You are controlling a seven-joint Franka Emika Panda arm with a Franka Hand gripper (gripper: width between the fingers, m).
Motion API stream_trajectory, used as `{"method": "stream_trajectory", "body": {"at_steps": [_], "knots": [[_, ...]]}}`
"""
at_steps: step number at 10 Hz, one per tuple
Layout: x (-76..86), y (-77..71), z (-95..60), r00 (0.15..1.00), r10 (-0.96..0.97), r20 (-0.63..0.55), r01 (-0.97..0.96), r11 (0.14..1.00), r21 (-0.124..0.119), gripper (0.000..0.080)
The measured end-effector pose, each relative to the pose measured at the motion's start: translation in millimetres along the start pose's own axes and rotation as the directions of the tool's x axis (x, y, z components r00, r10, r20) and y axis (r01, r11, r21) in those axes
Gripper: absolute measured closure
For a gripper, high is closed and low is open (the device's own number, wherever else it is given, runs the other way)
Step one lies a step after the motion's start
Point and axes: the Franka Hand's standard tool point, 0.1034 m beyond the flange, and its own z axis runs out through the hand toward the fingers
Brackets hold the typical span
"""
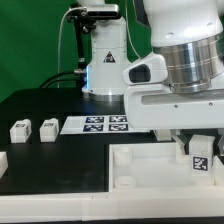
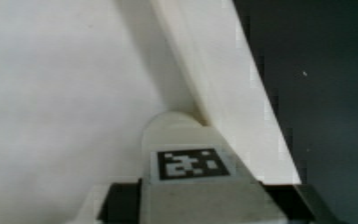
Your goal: Assemble one leg
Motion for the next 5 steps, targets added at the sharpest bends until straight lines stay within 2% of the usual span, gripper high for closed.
{"method": "stream_trajectory", "body": {"at_steps": [1, 2, 3, 5], "knots": [[1.3, -1.2, -1.0, 0.986, 0.168, 0.003, -0.168, 0.986, 0.008, 0.0502], [3.1, -1.6, -1.5, 0.925, 0.379, 0.025, -0.380, 0.925, 0.028, 0.0502], [2.7, -2.4, -0.6, 0.848, 0.528, 0.047, -0.530, 0.847, 0.037, 0.0502], [1.6, -4.0, 2.8, 0.696, 0.712, 0.092, -0.717, 0.696, 0.037, 0.0502]]}}
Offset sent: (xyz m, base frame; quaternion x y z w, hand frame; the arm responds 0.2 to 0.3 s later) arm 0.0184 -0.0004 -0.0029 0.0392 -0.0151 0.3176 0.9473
